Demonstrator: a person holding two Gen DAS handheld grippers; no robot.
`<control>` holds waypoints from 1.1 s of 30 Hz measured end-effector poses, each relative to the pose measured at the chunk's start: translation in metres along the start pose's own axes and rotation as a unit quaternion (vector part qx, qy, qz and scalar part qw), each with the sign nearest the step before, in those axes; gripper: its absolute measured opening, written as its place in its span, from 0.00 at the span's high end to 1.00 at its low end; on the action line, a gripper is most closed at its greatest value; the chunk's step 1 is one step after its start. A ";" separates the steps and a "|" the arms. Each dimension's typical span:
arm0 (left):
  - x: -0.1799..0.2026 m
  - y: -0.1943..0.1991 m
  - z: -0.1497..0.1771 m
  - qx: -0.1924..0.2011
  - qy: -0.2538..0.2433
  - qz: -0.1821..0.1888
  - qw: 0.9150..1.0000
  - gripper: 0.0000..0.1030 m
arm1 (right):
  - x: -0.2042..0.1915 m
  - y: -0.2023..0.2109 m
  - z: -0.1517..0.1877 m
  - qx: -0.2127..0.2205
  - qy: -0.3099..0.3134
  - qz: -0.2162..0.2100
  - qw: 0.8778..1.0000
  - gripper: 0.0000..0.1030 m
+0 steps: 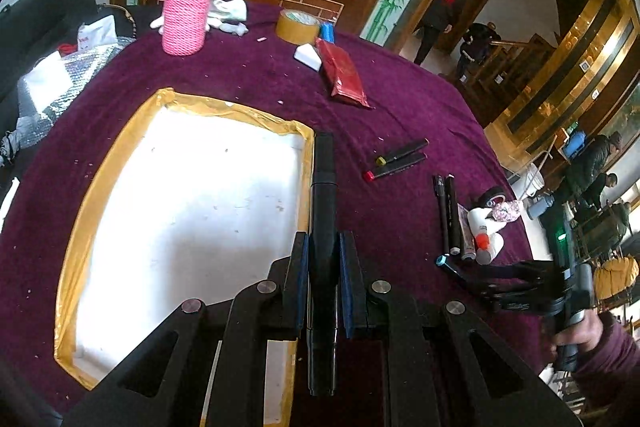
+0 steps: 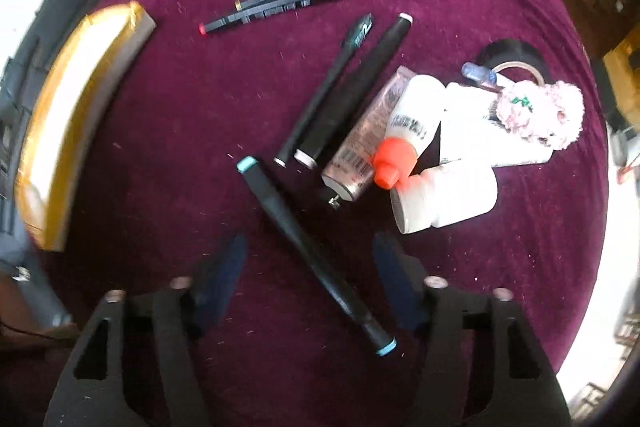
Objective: Organize objects
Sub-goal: 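Grasp the cyan-capped black marker with the right tool while the left tool holds its marker, then carry both markers into the yellow-rimmed white tray and open both tools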
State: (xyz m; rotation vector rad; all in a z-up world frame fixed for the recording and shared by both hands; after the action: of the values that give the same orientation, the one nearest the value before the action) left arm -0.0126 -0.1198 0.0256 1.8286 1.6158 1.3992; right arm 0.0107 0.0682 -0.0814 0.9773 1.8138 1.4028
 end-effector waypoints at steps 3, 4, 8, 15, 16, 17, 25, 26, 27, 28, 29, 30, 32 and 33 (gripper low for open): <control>0.006 -0.003 0.003 -0.007 -0.012 0.000 1.000 0.89 | -0.002 -0.010 -0.005 0.013 0.022 0.036 0.999 0.64; 0.008 -0.003 0.004 -0.009 -0.014 0.002 1.000 0.89 | -0.003 -0.011 -0.007 0.016 0.023 0.041 0.999 0.66; 0.010 -0.001 0.005 -0.009 -0.020 0.005 1.000 0.89 | 0.001 -0.010 -0.005 0.028 -0.007 0.022 0.999 0.78; -0.005 0.010 0.000 0.001 -0.013 0.004 1.000 0.89 | -0.010 0.009 -0.002 0.055 -0.078 -0.054 0.994 0.81; -0.009 0.012 -0.002 0.002 -0.010 0.003 1.000 0.89 | -0.013 0.013 -0.003 0.060 -0.087 -0.068 0.992 0.81; -0.013 0.013 -0.002 0.002 -0.007 0.003 1.000 0.89 | -0.017 0.018 -0.006 0.066 -0.095 -0.081 0.990 0.82; -0.051 0.022 -0.009 0.003 0.019 -0.001 1.000 0.89 | -0.066 0.041 -0.033 0.102 -0.120 -0.150 0.976 0.87; -0.055 0.023 -0.010 0.003 0.022 0.000 1.000 0.89 | -0.071 0.045 -0.033 0.105 -0.121 -0.160 0.974 0.87; -0.058 0.024 -0.010 0.003 0.023 0.001 1.000 0.89 | -0.078 0.047 -0.038 0.108 -0.123 -0.171 0.972 0.87; -0.062 0.025 -0.011 0.004 0.023 0.002 1.000 0.89 | -0.084 0.047 -0.042 0.111 -0.124 -0.176 0.970 0.88; -0.064 0.026 -0.012 0.005 0.023 0.003 1.000 0.89 | -0.087 0.045 -0.043 0.111 -0.123 -0.172 0.971 0.88; -0.067 0.026 -0.012 0.005 0.023 0.004 1.000 0.89 | -0.090 0.042 -0.047 0.110 -0.124 -0.168 0.972 0.88; -0.071 0.028 -0.015 0.005 0.021 0.006 1.000 0.89 | -0.097 0.037 -0.054 0.110 -0.131 -0.168 0.971 0.88; -0.073 0.028 -0.016 0.006 0.020 0.007 1.000 0.89 | -0.099 0.036 -0.057 0.111 -0.134 -0.168 0.970 0.88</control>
State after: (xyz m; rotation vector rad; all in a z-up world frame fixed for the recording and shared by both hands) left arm -0.0007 -0.1986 0.0226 1.8344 1.6375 1.4428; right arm 0.0207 -0.0395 -0.0288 0.8684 1.8496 0.8341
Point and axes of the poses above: each gripper's, at about its wrist camera, not at the fingertips, and y roughly against the way its jaws point, x to its right, z to its underside, the point moved 10 cm from there along -y, roughly the way its jaws point, and after that the axes turned 11 degrees about y, right-handed, at the moved point
